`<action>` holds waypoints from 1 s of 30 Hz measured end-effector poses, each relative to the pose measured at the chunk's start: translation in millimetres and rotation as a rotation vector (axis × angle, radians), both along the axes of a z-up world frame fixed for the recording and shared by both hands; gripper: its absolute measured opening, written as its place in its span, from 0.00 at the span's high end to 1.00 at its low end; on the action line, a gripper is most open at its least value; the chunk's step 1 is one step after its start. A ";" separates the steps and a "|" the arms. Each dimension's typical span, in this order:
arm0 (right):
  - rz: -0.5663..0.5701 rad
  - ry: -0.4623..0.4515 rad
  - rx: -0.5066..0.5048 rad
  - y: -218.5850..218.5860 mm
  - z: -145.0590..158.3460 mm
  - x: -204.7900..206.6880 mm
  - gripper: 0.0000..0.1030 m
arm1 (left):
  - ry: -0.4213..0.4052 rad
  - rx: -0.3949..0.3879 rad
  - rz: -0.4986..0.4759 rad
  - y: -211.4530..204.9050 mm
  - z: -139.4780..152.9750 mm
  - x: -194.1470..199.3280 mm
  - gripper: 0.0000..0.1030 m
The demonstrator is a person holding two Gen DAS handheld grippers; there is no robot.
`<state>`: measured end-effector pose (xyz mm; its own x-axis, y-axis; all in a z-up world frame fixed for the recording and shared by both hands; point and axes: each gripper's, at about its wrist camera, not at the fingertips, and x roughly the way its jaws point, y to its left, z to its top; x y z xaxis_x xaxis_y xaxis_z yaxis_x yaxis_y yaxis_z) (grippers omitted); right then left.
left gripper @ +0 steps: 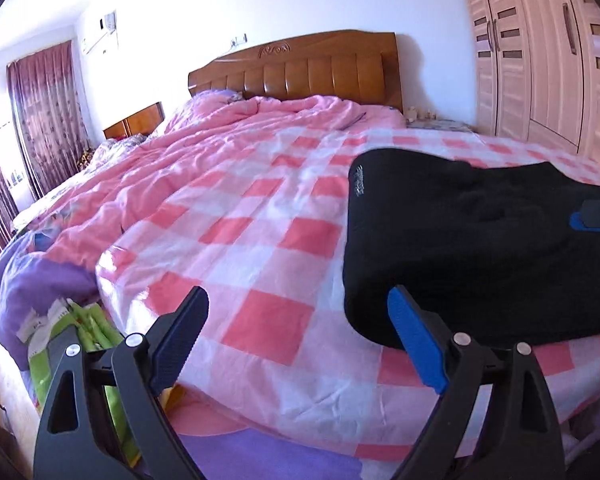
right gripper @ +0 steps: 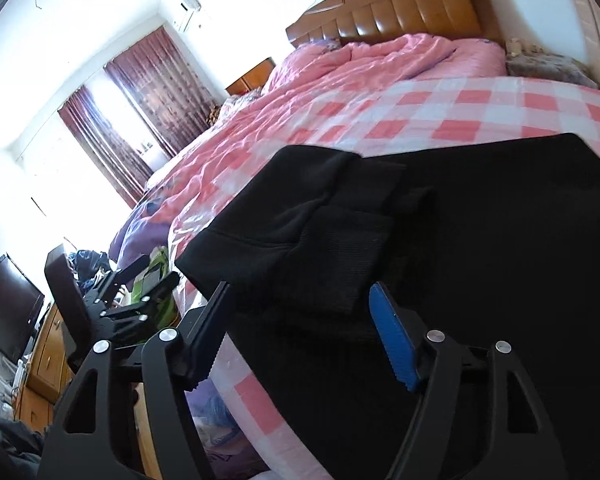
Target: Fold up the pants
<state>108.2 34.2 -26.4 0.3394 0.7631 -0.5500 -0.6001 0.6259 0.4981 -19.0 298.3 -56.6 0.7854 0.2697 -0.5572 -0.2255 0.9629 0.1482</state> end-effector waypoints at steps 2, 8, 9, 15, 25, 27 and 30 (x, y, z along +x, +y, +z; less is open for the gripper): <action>-0.023 0.039 -0.054 6.0 -10.4 6.0 0.34 | 0.004 0.012 -0.007 -7.3 -5.7 -2.6 0.12; -0.022 0.083 -0.049 9.8 -20.2 11.0 0.40 | 0.030 0.045 -0.050 -27.7 -22.8 7.5 0.11; -0.011 0.082 -0.037 11.8 -19.2 10.6 0.43 | 0.033 0.048 -0.052 -28.0 -24.2 7.3 0.11; -0.008 0.127 0.002 28.5 -19.9 33.2 0.54 | 0.040 0.063 -0.050 -25.6 -24.6 2.6 0.11; -0.054 -0.086 -0.050 11.5 16.9 -5.0 0.91 | 0.051 0.078 -0.038 -25.6 -23.9 1.7 0.10; -0.070 -0.010 -0.082 10.6 -7.6 6.0 0.91 | 0.056 0.085 -0.039 -25.8 -24.4 1.4 0.10; -0.070 0.060 -0.066 6.2 -30.8 8.8 0.91 | 0.061 0.092 -0.037 -23.8 -24.8 1.5 0.10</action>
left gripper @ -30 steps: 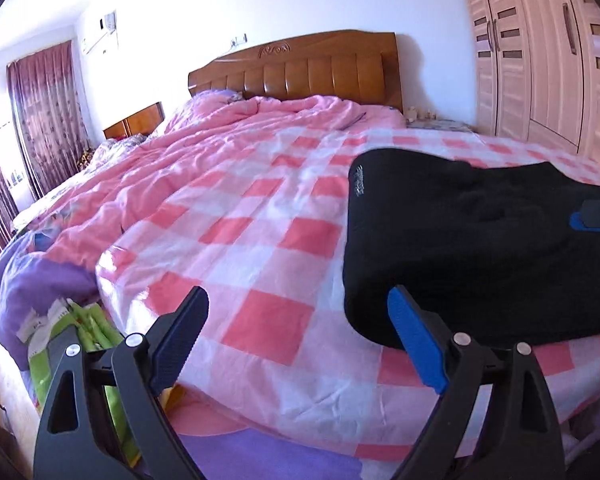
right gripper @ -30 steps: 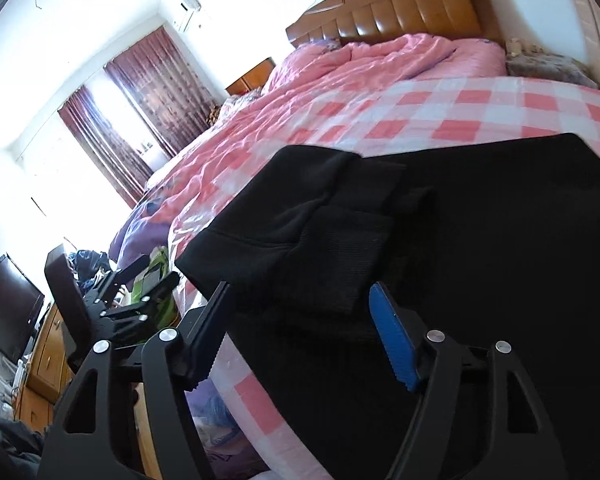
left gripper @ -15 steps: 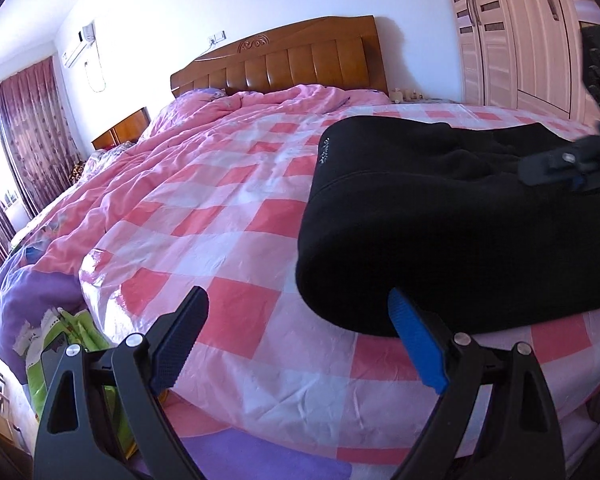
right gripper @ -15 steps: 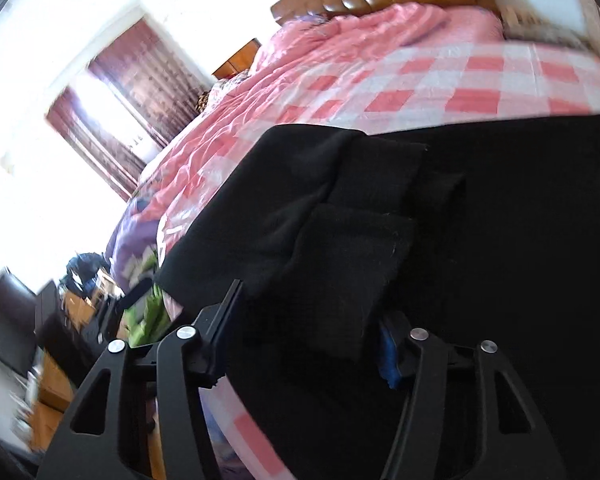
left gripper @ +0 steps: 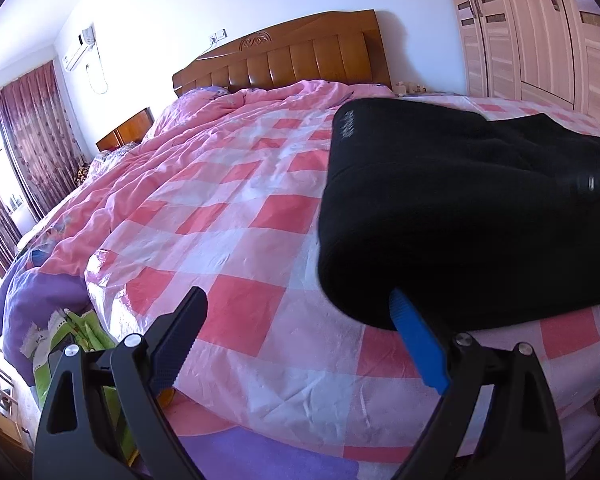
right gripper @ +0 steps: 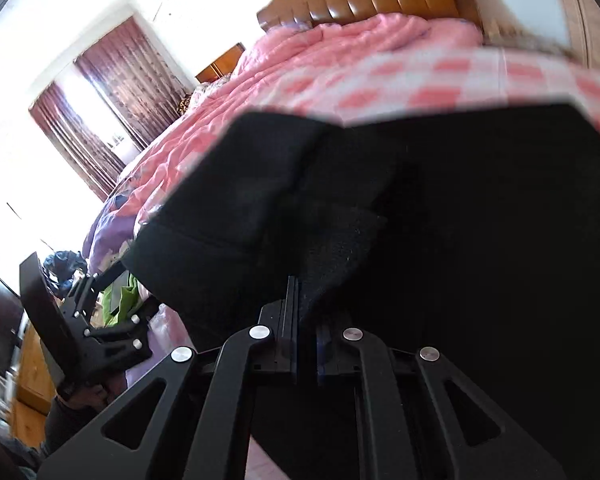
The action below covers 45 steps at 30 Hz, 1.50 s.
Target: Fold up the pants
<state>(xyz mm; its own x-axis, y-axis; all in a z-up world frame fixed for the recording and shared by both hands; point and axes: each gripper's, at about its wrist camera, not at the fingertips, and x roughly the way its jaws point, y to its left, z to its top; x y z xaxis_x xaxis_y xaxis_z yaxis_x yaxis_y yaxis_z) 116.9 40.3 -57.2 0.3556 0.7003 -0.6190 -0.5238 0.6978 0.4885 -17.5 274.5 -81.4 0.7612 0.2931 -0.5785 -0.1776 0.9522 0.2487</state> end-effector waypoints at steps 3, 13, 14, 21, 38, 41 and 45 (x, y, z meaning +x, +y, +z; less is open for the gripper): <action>-0.016 0.022 0.024 -5.3 3.1 4.4 0.73 | 0.001 0.004 0.011 2.4 0.0 1.9 0.08; -0.020 0.071 0.020 -28.0 13.0 -2.4 0.11 | 0.007 0.000 0.038 8.8 -5.6 1.2 0.08; -0.005 0.105 0.022 -24.7 7.9 2.4 0.11 | 0.009 -0.001 0.041 8.5 -6.1 1.4 0.08; 0.078 0.132 0.005 13.7 8.5 29.6 0.26 | -0.014 0.006 0.050 9.9 0.3 -3.4 0.08; 0.077 -0.172 0.078 16.5 102.7 4.7 0.80 | -0.004 -0.076 -0.030 -5.1 8.8 13.9 0.07; 0.059 -0.232 0.090 5.1 121.4 -6.9 0.80 | 0.032 0.006 0.028 -5.7 3.3 35.6 0.03; -0.005 -0.271 0.072 -30.8 119.9 -16.9 0.80 | 0.013 -0.135 0.052 12.2 10.6 42.3 0.01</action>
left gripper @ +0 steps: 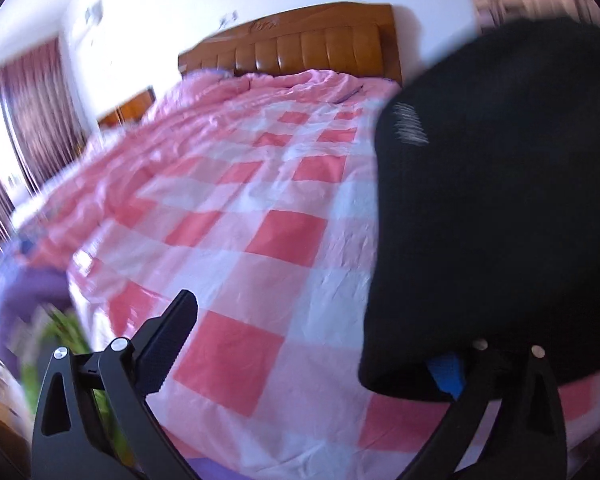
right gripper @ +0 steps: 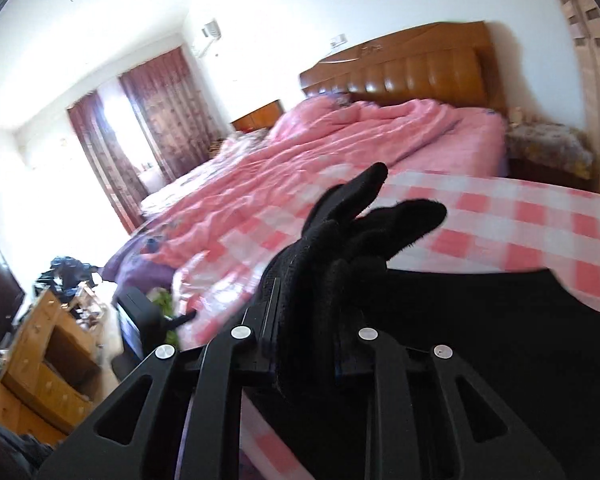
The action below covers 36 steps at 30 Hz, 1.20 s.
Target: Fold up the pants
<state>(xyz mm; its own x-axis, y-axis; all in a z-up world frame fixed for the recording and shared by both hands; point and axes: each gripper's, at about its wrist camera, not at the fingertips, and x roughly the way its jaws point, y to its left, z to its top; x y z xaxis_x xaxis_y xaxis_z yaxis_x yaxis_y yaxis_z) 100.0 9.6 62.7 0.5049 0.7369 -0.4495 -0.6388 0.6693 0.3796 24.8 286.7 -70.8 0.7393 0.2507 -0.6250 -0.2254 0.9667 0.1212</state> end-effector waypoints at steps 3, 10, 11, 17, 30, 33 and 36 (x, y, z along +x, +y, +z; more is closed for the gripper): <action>-0.040 0.093 -0.020 -30.3 -43.9 1.6 0.80 | -0.022 -0.044 0.004 0.9 4.2 -4.1 0.01; -0.083 0.206 -0.008 -52.8 -111.1 10.1 0.80 | 0.019 0.024 0.014 -17.7 -0.1 1.8 0.01; -0.082 0.196 -0.009 -52.5 -108.0 9.1 0.80 | 0.023 0.028 0.014 -17.8 0.7 1.2 0.01; -0.117 0.110 -0.004 -59.1 -84.7 -7.4 0.80 | 0.021 0.128 -0.009 -34.3 5.6 -0.8 0.01; -0.145 0.197 -0.039 -66.6 -110.0 -4.1 0.80 | 0.062 0.113 -0.009 -32.2 -4.2 4.3 0.01; -0.158 0.231 -0.021 -74.6 -118.2 1.0 0.79 | 0.062 0.146 -0.025 -34.8 -4.5 1.7 0.01; -0.172 0.234 -0.065 -77.6 -113.3 -2.9 0.59 | 0.079 0.213 -0.073 -38.2 -2.1 -14.4 0.01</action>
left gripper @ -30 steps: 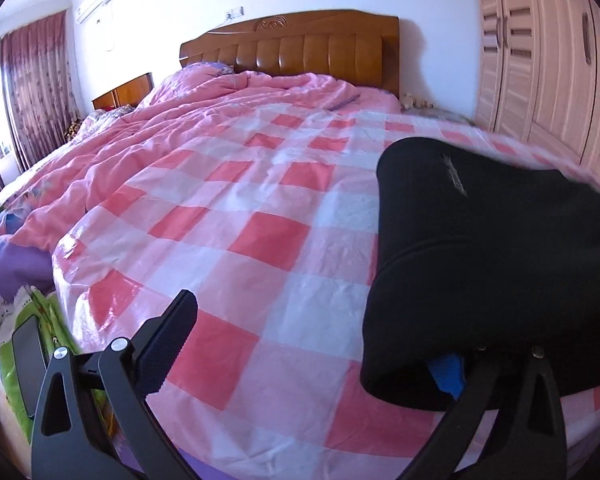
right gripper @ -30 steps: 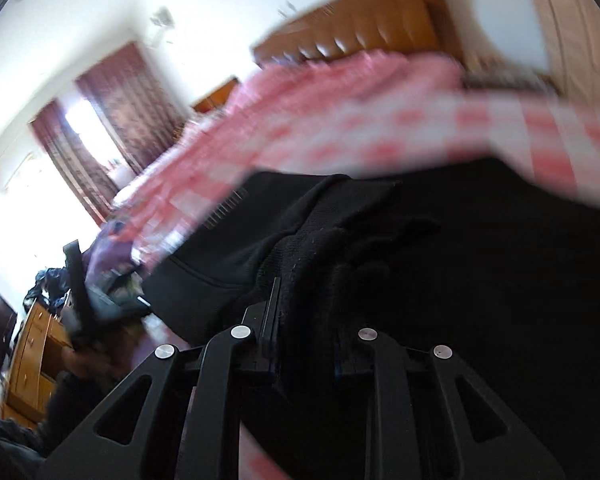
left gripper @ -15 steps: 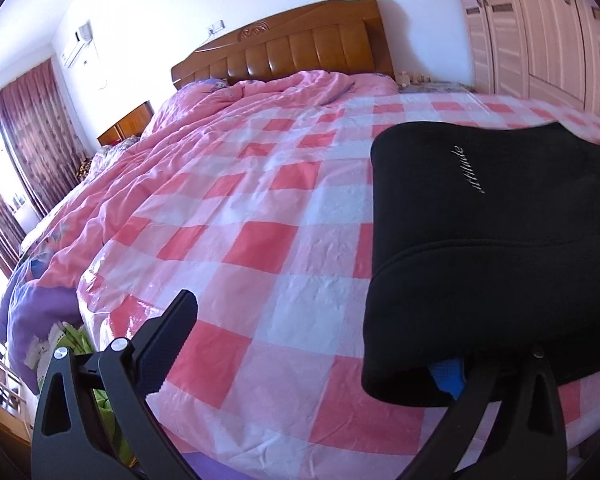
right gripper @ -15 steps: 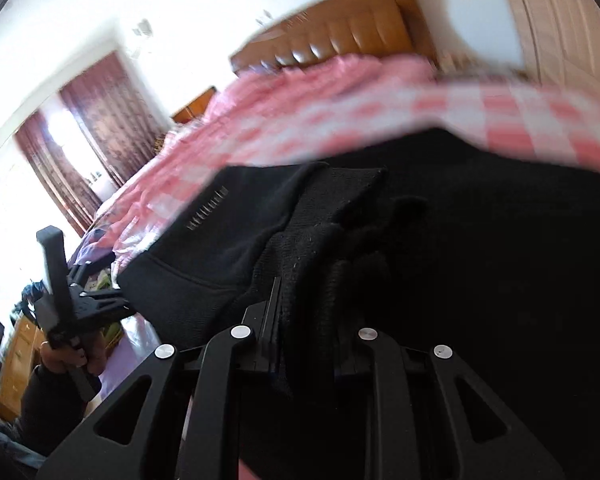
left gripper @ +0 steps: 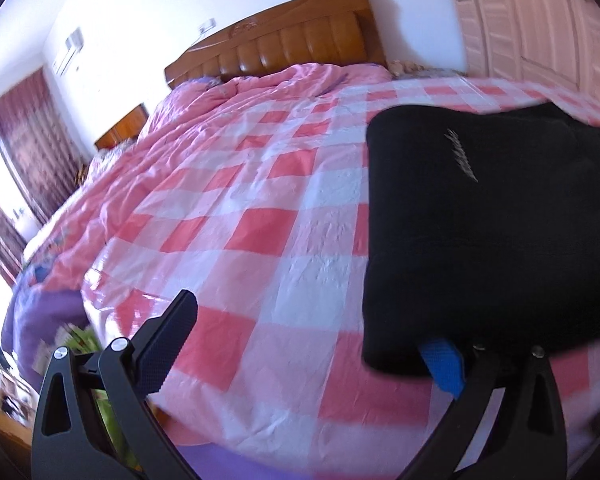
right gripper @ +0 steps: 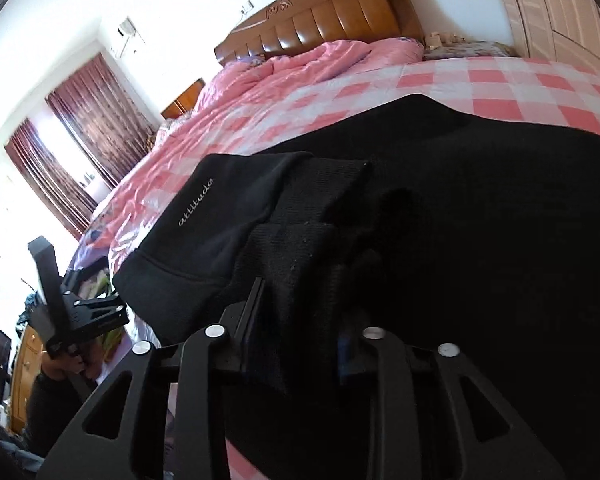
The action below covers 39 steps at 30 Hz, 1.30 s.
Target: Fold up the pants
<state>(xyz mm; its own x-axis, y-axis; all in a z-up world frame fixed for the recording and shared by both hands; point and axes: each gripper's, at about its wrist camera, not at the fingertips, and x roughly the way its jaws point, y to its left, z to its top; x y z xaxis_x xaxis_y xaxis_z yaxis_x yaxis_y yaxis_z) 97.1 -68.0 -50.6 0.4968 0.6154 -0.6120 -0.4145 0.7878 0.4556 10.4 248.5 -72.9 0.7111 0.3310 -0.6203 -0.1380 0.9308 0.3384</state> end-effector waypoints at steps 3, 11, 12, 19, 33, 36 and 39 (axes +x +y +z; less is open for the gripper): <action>-0.034 -0.053 -0.078 -5.3 10.4 -12.8 0.48 | -0.003 0.035 -0.065 1.8 11.7 -30.8 0.01; 0.021 -0.256 -0.214 36.4 44.1 -18.2 0.49 | -0.215 -0.207 -0.135 4.2 91.3 -25.5 0.01; 0.046 -0.282 -0.231 47.1 46.4 -18.2 0.49 | -0.211 -0.223 -0.155 -3.8 92.6 -15.6 0.01; 0.181 -0.298 -0.397 80.3 14.7 -23.3 0.50 | -0.027 -0.288 -0.303 -65.3 34.0 55.2 0.01; 0.163 -0.263 -0.267 63.9 4.5 -16.9 0.47 | -0.042 -0.325 -0.284 -66.8 69.7 71.0 0.02; 0.160 -0.267 -0.274 64.5 3.8 -19.0 0.46 | -0.018 -0.305 -0.270 -70.1 74.9 108.9 0.02; 0.159 -0.260 -0.262 63.7 3.4 -18.2 0.46 | 0.092 -0.354 -0.207 -62.5 48.0 164.7 0.02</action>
